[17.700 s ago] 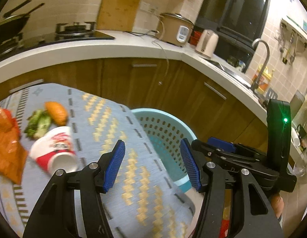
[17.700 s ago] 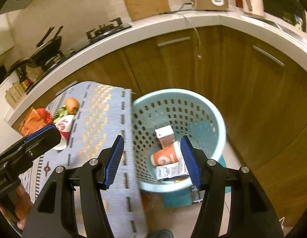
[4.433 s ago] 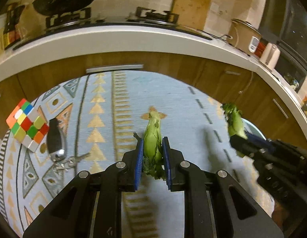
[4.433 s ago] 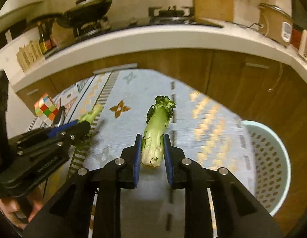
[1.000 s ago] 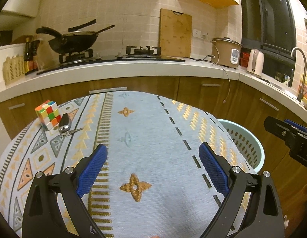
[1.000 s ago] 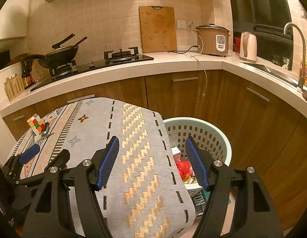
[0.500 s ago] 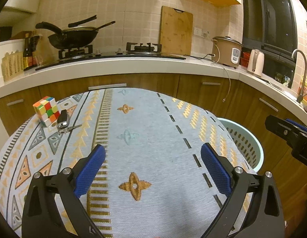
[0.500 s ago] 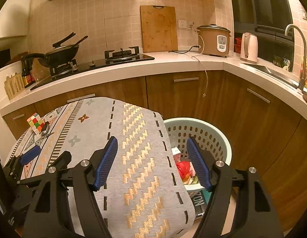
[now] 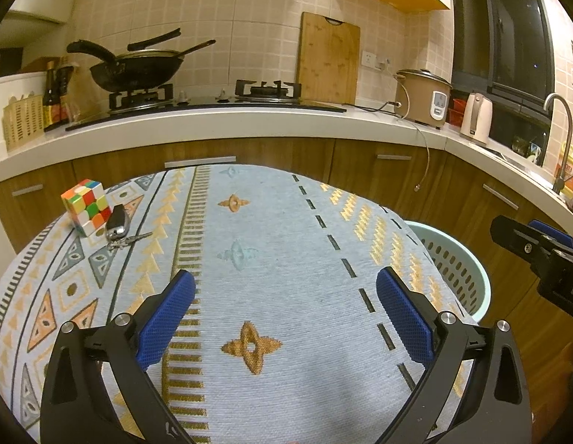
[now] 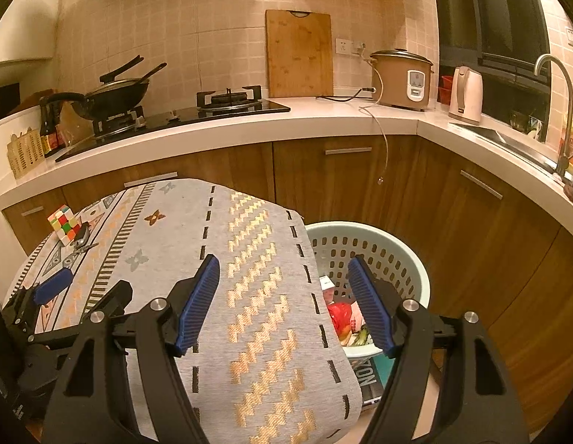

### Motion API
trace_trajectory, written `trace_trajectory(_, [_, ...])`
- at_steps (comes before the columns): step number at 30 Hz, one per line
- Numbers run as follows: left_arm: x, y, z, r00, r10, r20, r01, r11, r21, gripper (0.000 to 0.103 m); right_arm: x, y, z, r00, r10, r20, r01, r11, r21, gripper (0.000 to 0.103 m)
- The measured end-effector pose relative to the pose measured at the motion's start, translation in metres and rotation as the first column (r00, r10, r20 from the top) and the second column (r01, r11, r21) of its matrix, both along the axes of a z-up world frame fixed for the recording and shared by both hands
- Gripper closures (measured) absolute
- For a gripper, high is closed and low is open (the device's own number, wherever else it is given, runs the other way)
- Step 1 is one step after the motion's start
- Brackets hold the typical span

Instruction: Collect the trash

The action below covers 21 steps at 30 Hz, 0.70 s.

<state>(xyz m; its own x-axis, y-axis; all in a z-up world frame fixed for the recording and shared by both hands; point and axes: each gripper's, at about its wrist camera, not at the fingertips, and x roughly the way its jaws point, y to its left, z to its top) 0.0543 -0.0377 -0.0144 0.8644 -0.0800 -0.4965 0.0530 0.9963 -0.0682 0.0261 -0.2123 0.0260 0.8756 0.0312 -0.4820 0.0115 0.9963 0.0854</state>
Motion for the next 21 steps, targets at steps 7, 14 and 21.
trace_trajectory(7, [0.0, -0.0011, 0.0009, 1.0, -0.009, 0.005, 0.009, 1.0, 0.005, 0.008, -0.0017, 0.0016, 0.0031, 1.0, 0.004, 0.004, -0.004, 1.0, 0.001, 0.035])
trace_trajectory(14, [0.0017, -0.0014, 0.0, 1.0, -0.013, -0.004, 0.013, 1.0, 0.002, 0.008, -0.0016, -0.0001, 0.0031, 1.0, 0.004, 0.002, -0.004, 1.0, 0.001, 0.035])
trace_trajectory(21, [0.0023, -0.0008, -0.0008, 1.0, -0.014, -0.011, 0.014, 1.0, 0.001, 0.008, -0.0011, 0.0004, 0.0025, 1.0, 0.005, 0.001, -0.005, 1.0, 0.003, 0.034])
